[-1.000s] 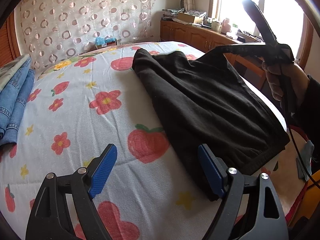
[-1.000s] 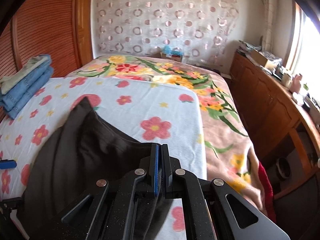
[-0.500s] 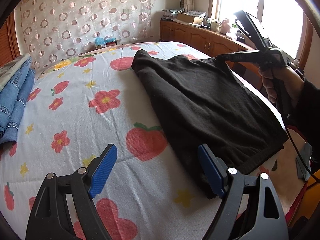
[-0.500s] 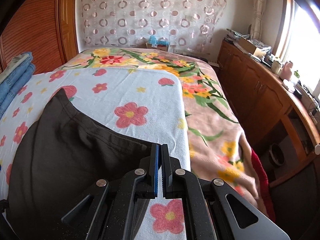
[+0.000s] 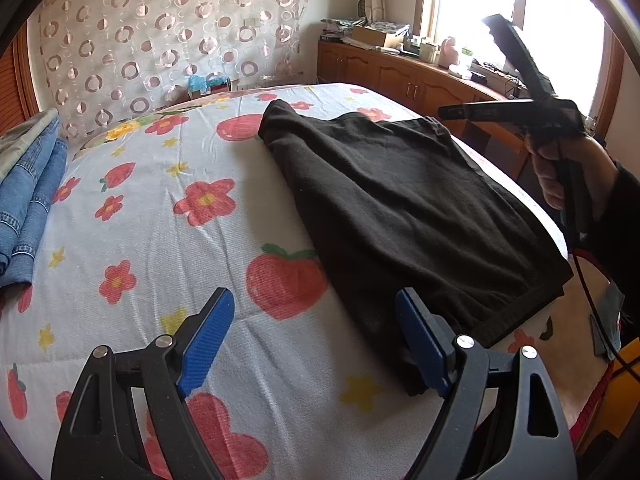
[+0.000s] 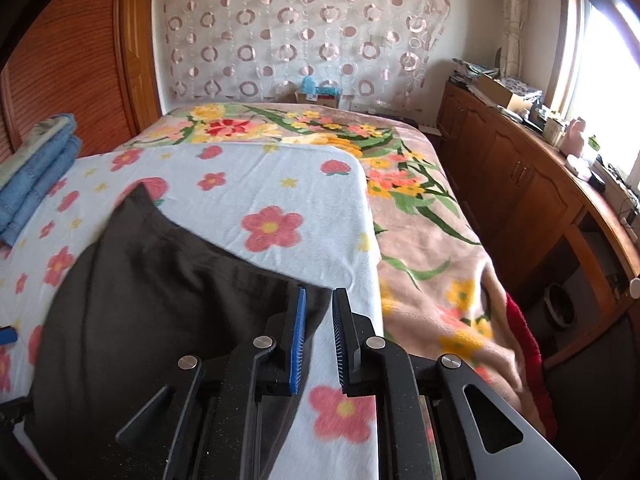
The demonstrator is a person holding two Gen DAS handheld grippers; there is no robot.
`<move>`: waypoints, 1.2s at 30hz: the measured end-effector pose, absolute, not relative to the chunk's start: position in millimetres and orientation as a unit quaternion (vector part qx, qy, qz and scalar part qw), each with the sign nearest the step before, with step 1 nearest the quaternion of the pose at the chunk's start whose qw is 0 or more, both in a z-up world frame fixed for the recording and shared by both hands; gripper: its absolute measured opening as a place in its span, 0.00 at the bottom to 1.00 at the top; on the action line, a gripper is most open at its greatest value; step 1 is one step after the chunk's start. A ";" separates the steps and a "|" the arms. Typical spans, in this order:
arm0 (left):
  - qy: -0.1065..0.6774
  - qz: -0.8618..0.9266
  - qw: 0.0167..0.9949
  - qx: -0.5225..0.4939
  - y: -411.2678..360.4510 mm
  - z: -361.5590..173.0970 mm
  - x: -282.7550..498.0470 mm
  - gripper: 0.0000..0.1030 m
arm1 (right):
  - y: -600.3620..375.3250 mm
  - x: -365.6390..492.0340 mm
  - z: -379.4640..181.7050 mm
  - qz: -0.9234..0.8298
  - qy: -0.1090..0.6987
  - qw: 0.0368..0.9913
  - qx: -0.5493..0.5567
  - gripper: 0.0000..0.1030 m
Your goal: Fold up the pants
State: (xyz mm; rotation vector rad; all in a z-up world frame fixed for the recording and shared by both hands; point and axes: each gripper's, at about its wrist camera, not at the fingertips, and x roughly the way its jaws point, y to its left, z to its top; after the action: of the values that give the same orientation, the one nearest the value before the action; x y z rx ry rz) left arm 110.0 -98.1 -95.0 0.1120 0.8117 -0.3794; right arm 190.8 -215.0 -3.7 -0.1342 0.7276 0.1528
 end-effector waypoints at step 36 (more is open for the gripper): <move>0.398 -0.252 0.881 0.051 -107.3 -86.6 81.0 0.35 | -195.9 74.0 -28.6 0.158 0.361 0.917 -0.060 0.51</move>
State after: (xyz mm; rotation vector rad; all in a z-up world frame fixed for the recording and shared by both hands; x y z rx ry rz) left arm 81.0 -107.3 -86.6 0.1063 0.8297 -0.5247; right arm 74.0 -195.9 -28.6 -0.1226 0.7430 0.3249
